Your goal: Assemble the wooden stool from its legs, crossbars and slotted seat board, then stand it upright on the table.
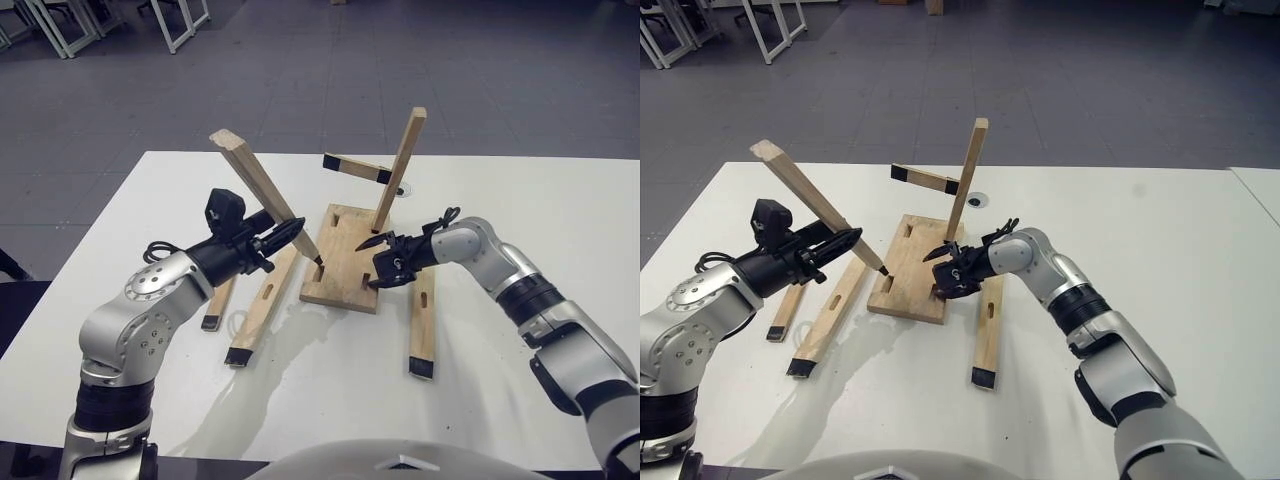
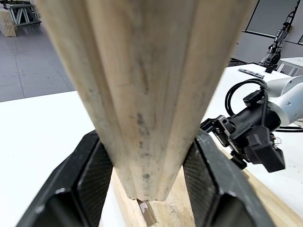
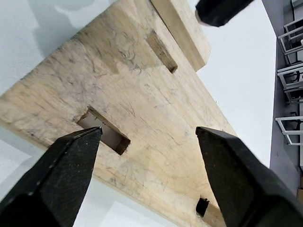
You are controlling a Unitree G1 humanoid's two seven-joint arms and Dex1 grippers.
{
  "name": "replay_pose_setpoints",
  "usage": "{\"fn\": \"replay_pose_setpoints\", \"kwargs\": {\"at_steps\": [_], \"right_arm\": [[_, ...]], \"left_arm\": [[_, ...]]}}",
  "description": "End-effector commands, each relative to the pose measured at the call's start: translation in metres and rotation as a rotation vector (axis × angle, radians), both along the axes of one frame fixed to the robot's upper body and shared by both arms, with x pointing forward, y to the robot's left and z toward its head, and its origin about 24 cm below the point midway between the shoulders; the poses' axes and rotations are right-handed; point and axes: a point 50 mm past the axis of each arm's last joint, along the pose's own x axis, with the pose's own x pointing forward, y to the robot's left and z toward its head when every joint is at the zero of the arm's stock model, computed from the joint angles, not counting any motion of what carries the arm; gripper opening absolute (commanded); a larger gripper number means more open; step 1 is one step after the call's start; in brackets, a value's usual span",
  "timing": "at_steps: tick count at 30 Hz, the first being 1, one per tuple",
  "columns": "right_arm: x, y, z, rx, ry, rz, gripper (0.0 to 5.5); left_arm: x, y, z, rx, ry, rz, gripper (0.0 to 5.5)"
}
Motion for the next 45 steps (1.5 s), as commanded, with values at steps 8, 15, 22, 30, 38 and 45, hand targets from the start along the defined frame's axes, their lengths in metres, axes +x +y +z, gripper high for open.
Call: {"fn": "replay_pose_setpoints", "kwargs": {"at_steps": [8, 15, 22, 30, 38, 45], "right_arm": [[-0.016, -0.005, -0.019, -0.279, -0.152, 0.318, 3.67], [-0.041, -0.049, -0.036, -0.351, -0.137, 0.431, 3.67], [-0.083, -0.108, -0.033, -0.330, -0.151, 0.683, 3.67], [-0.071, -0.121, -0.032, -0.357, -0.206, 0.685, 3.67], [-0.067, -0.114, -0.035, -0.319, -0.247, 0.700, 3.67], [-0.069, -0.113, -0.038, -0.296, -0.245, 0.710, 3.67]], "left_arm": [[0.002, -0.002, 0.000, 0.051, -0.001, -0.029, 2.05], [0.003, -0.007, -0.006, 0.040, 0.007, -0.051, 2.05], [0.021, -0.029, -0.013, -0.059, -0.042, -0.218, 2.05], [0.043, -0.033, -0.040, -0.106, -0.136, -0.392, 2.05], [0.057, -0.034, -0.064, -0.157, -0.148, -0.396, 2.05], [0.064, -0.032, -0.072, -0.164, -0.093, -0.385, 2.05]]}}
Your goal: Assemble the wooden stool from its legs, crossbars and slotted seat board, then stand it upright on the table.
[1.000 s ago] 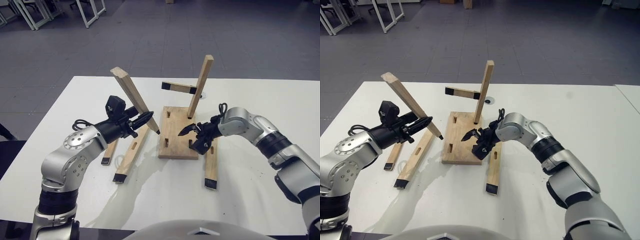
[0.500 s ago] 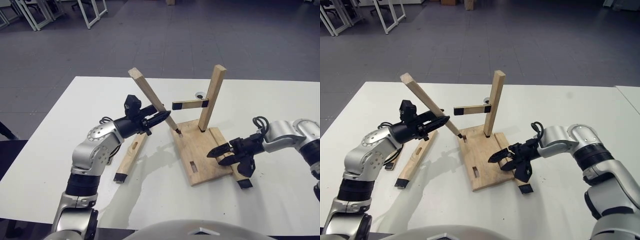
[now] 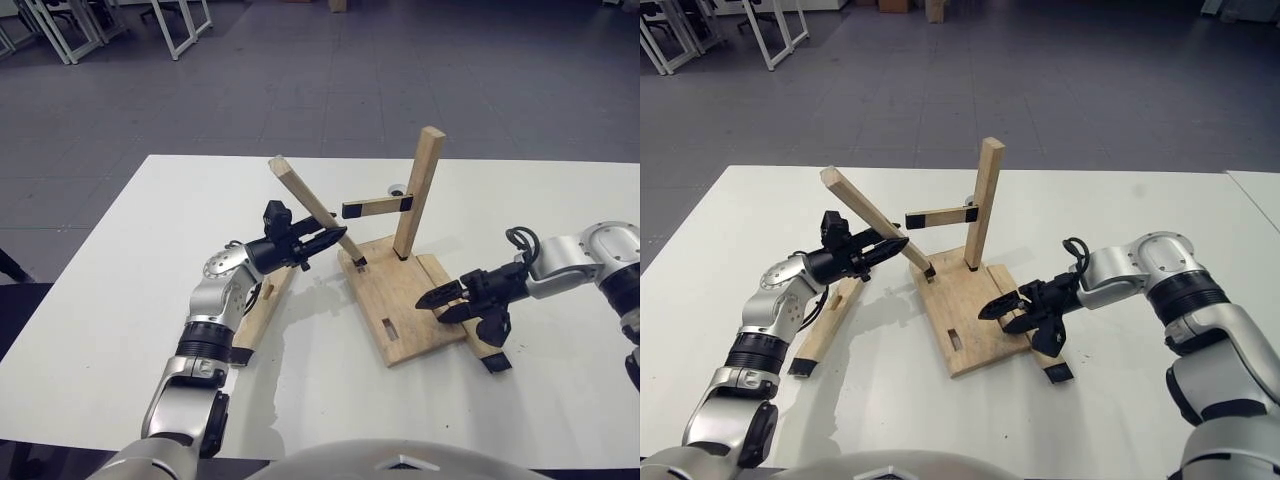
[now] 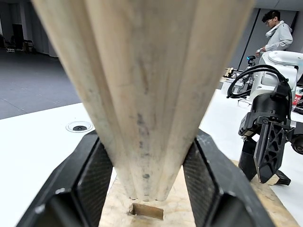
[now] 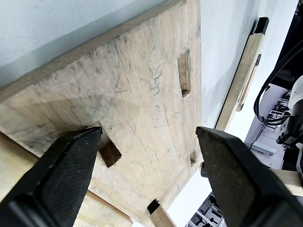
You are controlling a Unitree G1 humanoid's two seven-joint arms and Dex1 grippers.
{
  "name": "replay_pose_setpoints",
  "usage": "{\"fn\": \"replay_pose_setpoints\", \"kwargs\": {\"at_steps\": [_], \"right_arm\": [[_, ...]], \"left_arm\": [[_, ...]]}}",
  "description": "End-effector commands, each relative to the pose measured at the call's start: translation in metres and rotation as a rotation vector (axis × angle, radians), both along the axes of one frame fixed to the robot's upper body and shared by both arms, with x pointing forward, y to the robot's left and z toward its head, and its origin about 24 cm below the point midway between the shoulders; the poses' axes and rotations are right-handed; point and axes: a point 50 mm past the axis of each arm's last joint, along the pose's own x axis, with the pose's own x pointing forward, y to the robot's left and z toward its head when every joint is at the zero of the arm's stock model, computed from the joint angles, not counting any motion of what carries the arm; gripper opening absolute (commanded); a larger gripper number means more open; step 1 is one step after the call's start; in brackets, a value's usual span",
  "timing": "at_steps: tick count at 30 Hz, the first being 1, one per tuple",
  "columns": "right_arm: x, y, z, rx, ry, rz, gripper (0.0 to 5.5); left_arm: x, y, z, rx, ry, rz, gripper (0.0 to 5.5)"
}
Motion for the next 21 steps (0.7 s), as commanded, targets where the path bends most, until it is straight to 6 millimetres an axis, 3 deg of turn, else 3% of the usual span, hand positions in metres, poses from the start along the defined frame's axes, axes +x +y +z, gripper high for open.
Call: {"fn": "replay_pose_setpoints", "kwargs": {"at_steps": [1, 11, 21], "right_arm": [[-0.015, -0.012, -0.039, -0.188, 0.092, -0.008, 3.67], [-0.016, -0.011, -0.040, -0.171, 0.090, -0.020, 3.67], [-0.017, -0.012, -0.044, -0.158, 0.099, -0.050, 3.67]], "left_arm": [[0.003, 0.002, -0.003, 0.034, 0.027, -0.029, 2.05], [0.000, 0.013, -0.022, 0.184, 0.152, -0.079, 2.04], [0.010, 0.017, 0.010, 0.298, 0.112, -0.151, 2.04]]}}
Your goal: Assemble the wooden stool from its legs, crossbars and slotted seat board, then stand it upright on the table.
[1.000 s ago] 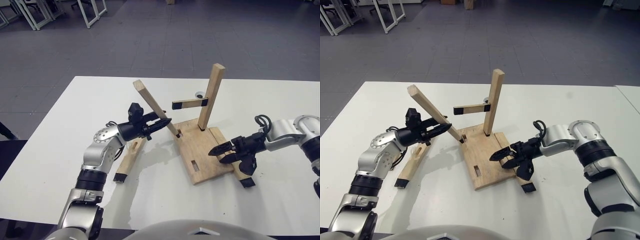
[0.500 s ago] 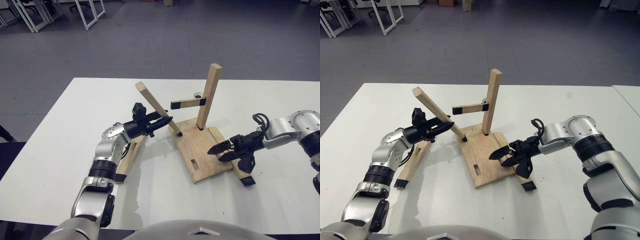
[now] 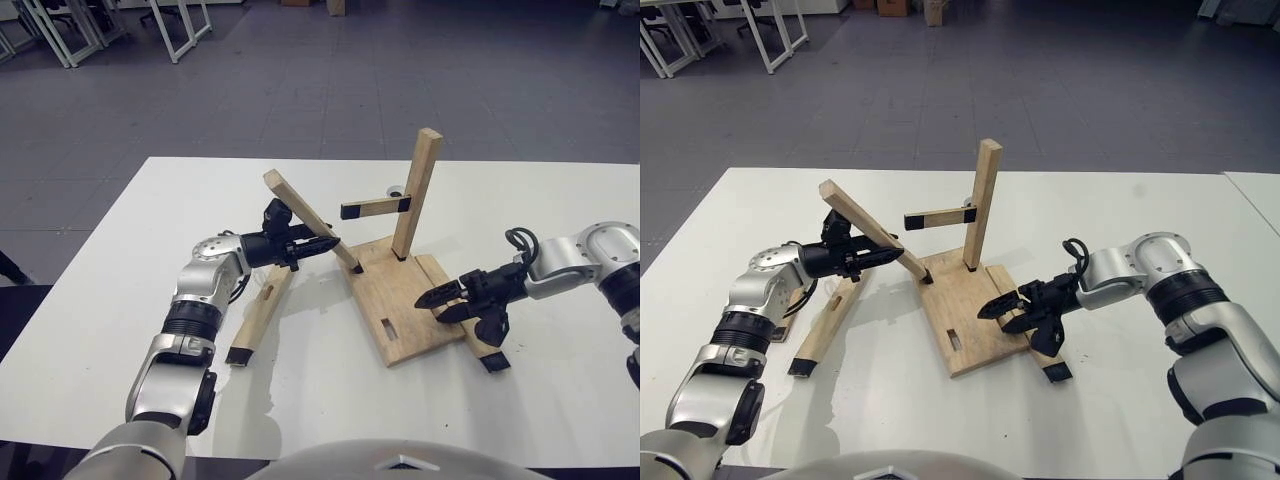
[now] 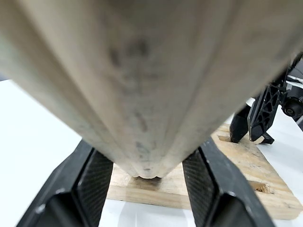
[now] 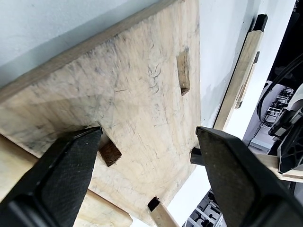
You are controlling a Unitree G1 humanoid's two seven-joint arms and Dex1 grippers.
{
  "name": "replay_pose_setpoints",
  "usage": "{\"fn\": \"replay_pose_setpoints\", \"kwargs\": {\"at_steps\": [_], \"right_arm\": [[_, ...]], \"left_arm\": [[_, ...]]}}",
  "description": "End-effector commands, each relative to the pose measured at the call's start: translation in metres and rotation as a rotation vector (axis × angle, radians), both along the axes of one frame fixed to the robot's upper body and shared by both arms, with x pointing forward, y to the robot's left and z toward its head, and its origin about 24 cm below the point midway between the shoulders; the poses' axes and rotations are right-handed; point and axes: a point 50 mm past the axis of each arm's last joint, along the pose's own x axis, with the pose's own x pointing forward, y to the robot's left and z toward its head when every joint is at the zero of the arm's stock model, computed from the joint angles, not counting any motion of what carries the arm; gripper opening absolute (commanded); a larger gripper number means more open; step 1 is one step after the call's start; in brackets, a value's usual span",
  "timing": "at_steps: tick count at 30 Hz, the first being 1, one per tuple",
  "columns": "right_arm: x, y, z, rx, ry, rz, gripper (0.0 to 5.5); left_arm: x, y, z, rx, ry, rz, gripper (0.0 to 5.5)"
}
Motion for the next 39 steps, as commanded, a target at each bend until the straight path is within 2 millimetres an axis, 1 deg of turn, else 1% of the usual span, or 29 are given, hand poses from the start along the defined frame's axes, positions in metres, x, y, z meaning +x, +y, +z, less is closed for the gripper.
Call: {"fn": "replay_pose_setpoints", "kwargs": {"at_steps": [1, 3, 6, 8, 11, 15, 17, 19, 22, 25, 28, 31, 34, 35, 36, 39], "right_arm": [[-0.017, -0.012, -0.041, -0.166, 0.101, -0.038, 3.67], [-0.018, -0.012, -0.041, -0.163, 0.103, -0.039, 3.67], [-0.018, -0.012, -0.041, -0.159, 0.104, -0.042, 3.67], [-0.017, -0.011, -0.040, -0.151, 0.104, -0.046, 3.67], [-0.015, -0.009, -0.038, -0.126, 0.100, -0.056, 3.67], [-0.010, -0.004, -0.031, -0.080, 0.085, -0.079, 3.67], [-0.004, 0.006, -0.020, 0.009, 0.073, -0.101, 3.67], [0.001, 0.020, -0.003, 0.133, 0.054, -0.109, 3.67], [0.002, 0.033, 0.014, 0.211, 0.049, -0.133, 3.67], [0.013, 0.038, 0.034, 0.301, 0.057, -0.265, 3.67], [0.022, 0.038, 0.053, 0.359, 0.065, -0.359, 3.67], [0.033, 0.048, 0.078, 0.540, 0.148, -0.493, 3.67], [0.057, 0.072, 0.103, 0.745, 0.218, -0.666, 3.12], [0.063, 0.080, 0.107, 0.784, 0.227, -0.704, 2.88], [0.069, 0.090, 0.107, 0.801, 0.221, -0.739, 2.64], [0.082, 0.117, 0.103, 0.828, 0.199, -0.802, 2.60]], "left_arm": [[-0.001, 0.003, 0.008, 0.133, -0.002, -0.043, 2.04], [-0.002, 0.001, 0.006, 0.183, 0.031, -0.052, 2.04], [-0.004, 0.001, -0.004, 0.257, 0.103, -0.039, 2.04], [-0.003, 0.000, -0.010, 0.234, 0.160, 0.002, 2.04], [-0.009, 0.003, -0.024, 0.211, 0.221, 0.039, 2.04], [-0.018, 0.005, -0.034, 0.219, 0.269, 0.022, 2.04], [-0.018, 0.003, -0.035, 0.261, 0.289, 0.001, 2.04], [-0.014, 0.001, -0.033, 0.306, 0.312, -0.001, 2.04], [-0.009, 0.001, -0.032, 0.342, 0.336, 0.002, 2.04], [-0.009, 0.000, -0.032, 0.329, 0.344, 0.002, 2.04], [-0.012, 0.003, -0.034, 0.328, 0.351, 0.002, 2.04], [-0.013, 0.003, -0.035, 0.321, 0.357, 0.004, 2.04], [-0.012, 0.002, -0.032, 0.309, 0.342, 0.026, 2.04], [-0.011, 0.001, -0.031, 0.305, 0.331, 0.034, 2.04], [-0.011, 0.001, -0.030, 0.305, 0.321, 0.043, 2.04], [-0.012, -0.005, -0.027, 0.295, 0.308, 0.035, 2.04]]}}
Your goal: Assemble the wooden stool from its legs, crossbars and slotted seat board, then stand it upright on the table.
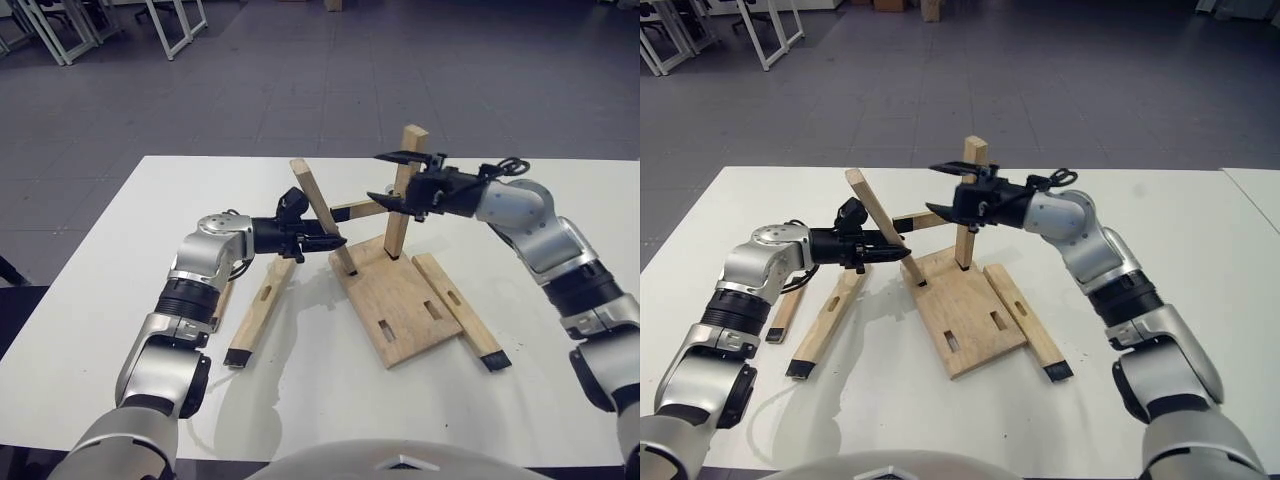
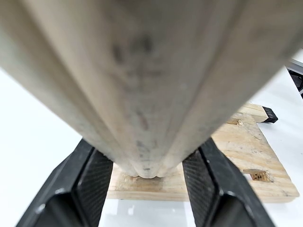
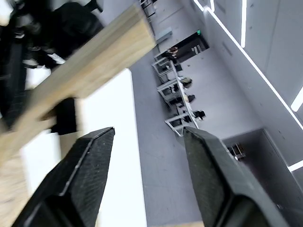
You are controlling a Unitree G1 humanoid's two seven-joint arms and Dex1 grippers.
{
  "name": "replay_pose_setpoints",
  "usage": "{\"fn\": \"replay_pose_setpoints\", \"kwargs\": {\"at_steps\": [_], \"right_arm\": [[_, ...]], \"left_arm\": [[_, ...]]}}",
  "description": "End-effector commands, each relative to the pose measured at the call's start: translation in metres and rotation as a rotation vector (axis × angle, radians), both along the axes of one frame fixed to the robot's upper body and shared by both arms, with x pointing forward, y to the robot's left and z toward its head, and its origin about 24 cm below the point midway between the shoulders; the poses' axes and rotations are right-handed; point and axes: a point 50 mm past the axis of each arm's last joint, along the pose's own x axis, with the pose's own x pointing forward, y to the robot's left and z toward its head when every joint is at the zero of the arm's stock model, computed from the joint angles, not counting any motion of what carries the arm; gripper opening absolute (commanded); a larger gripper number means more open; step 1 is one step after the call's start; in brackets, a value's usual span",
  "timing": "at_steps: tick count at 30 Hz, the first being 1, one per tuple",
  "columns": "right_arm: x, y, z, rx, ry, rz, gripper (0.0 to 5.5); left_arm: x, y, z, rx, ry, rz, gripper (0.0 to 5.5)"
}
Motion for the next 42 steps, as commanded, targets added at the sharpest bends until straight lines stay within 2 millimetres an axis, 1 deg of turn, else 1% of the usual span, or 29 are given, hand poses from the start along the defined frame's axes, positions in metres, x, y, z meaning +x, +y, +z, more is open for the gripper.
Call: {"fn": "replay_pose_setpoints", "kwargs": {"at_steps": [1, 2, 3, 4, 6, 8, 11, 14, 17, 19, 21, 22, 24, 25, 26, 28, 29, 30, 31, 32, 33, 35, 36, 37, 39, 40, 41, 42], "right_arm": [[0.015, 0.033, 0.002, 0.009, -0.049, -0.071, 2.60], [0.017, 0.041, 0.001, 0.004, -0.068, -0.068, 2.60], [0.017, 0.047, -0.004, -0.034, -0.088, -0.057, 2.60], [0.016, 0.050, -0.015, -0.094, -0.070, -0.040, 2.60], [0.013, 0.051, -0.030, -0.163, -0.032, -0.016, 2.60], [0.011, 0.047, -0.040, -0.224, 0.028, -0.015, 2.60], [0.013, 0.032, -0.063, -0.337, 0.126, -0.073, 2.60], [0.012, 0.030, -0.068, -0.372, 0.148, -0.071, 2.60], [0.002, 0.027, -0.084, -0.440, 0.213, -0.037, 2.60], [0.001, 0.023, -0.091, -0.458, 0.245, -0.043, 2.60], [0.008, 0.024, -0.076, -0.316, 0.271, -0.086, 2.60], [0.012, 0.029, -0.060, -0.182, 0.273, -0.105, 2.60], [0.019, 0.037, -0.020, 0.077, 0.226, -0.121, 2.60], [0.020, 0.040, 0.003, 0.238, 0.226, -0.125, 2.60], [0.022, 0.041, 0.025, 0.410, 0.254, -0.128, 2.60], [0.022, 0.041, 0.058, 0.683, 0.330, -0.119, 2.60], [0.021, 0.042, 0.070, 0.770, 0.360, -0.108, 2.60], [0.019, 0.043, 0.077, 0.809, 0.375, -0.100, 2.40], [0.019, 0.044, 0.079, 0.831, 0.398, -0.098, 2.29], [0.020, 0.045, 0.074, 0.809, 0.418, -0.115, 2.09], [0.021, 0.047, 0.065, 0.764, 0.451, -0.140, 1.97], [0.021, 0.044, 0.027, 0.559, 0.530, -0.226, 1.57], [0.019, 0.040, 0.008, 0.443, 0.568, -0.263, 1.54], [0.013, 0.030, -0.019, 0.269, 0.606, -0.312, 1.54], [-0.001, 0.006, -0.066, 0.009, 0.677, -0.392, 1.54], [-0.008, -0.006, -0.084, -0.097, 0.694, -0.420, 1.54], [-0.012, -0.015, -0.095, -0.155, 0.702, -0.439, 1.54], [-0.013, -0.021, -0.099, -0.194, 0.691, -0.446, 1.54]], "left_arm": [[-0.018, 0.006, -0.040, 0.108, 0.174, 0.058, 2.04], [-0.018, 0.005, -0.040, 0.107, 0.171, 0.055, 2.04], [-0.018, 0.004, -0.039, 0.107, 0.170, 0.052, 2.04], [-0.017, 0.002, -0.038, 0.107, 0.168, 0.050, 2.04], [-0.017, 0.001, -0.037, 0.107, 0.167, 0.051, 2.04], [-0.016, 0.000, -0.036, 0.108, 0.167, 0.051, 2.04], [-0.014, -0.004, -0.032, 0.104, 0.164, 0.046, 2.04], [-0.011, -0.004, -0.024, 0.096, 0.137, 0.056, 2.04], [-0.011, -0.005, -0.018, 0.082, 0.113, 0.069, 2.04], [-0.011, -0.008, -0.015, 0.072, 0.102, 0.075, 2.04], [-0.011, -0.011, -0.012, 0.065, 0.093, 0.078, 2.04], [-0.010, -0.012, -0.012, 0.066, 0.090, 0.080, 2.04], [-0.011, -0.014, -0.013, 0.069, 0.088, 0.082, 2.04], [-0.011, -0.015, -0.014, 0.068, 0.088, 0.081, 2.04], [-0.012, -0.016, -0.015, 0.066, 0.089, 0.079, 2.04], [-0.015, -0.017, -0.017, 0.065, 0.094, 0.075, 2.04], [-0.016, -0.017, -0.018, 0.066, 0.096, 0.073, 2.04], [-0.017, -0.017, -0.019, 0.067, 0.098, 0.071, 2.04], [-0.018, -0.018, -0.019, 0.067, 0.100, 0.068, 2.04], [-0.018, -0.018, -0.020, 0.068, 0.101, 0.066, 2.04], [-0.019, -0.018, -0.020, 0.068, 0.102, 0.065, 2.04], [-0.020, -0.019, -0.021, 0.070, 0.105, 0.061, 2.04], [-0.020, -0.020, -0.021, 0.071, 0.105, 0.060, 2.04], [-0.020, -0.020, -0.021, 0.072, 0.105, 0.058, 2.04], [-0.020, -0.020, -0.021, 0.073, 0.105, 0.059, 2.04], [-0.020, -0.021, -0.021, 0.074, 0.104, 0.058, 2.04], [-0.019, -0.021, -0.020, 0.074, 0.103, 0.058, 2.04], [-0.018, -0.022, -0.019, 0.074, 0.101, 0.057, 2.04]]}}
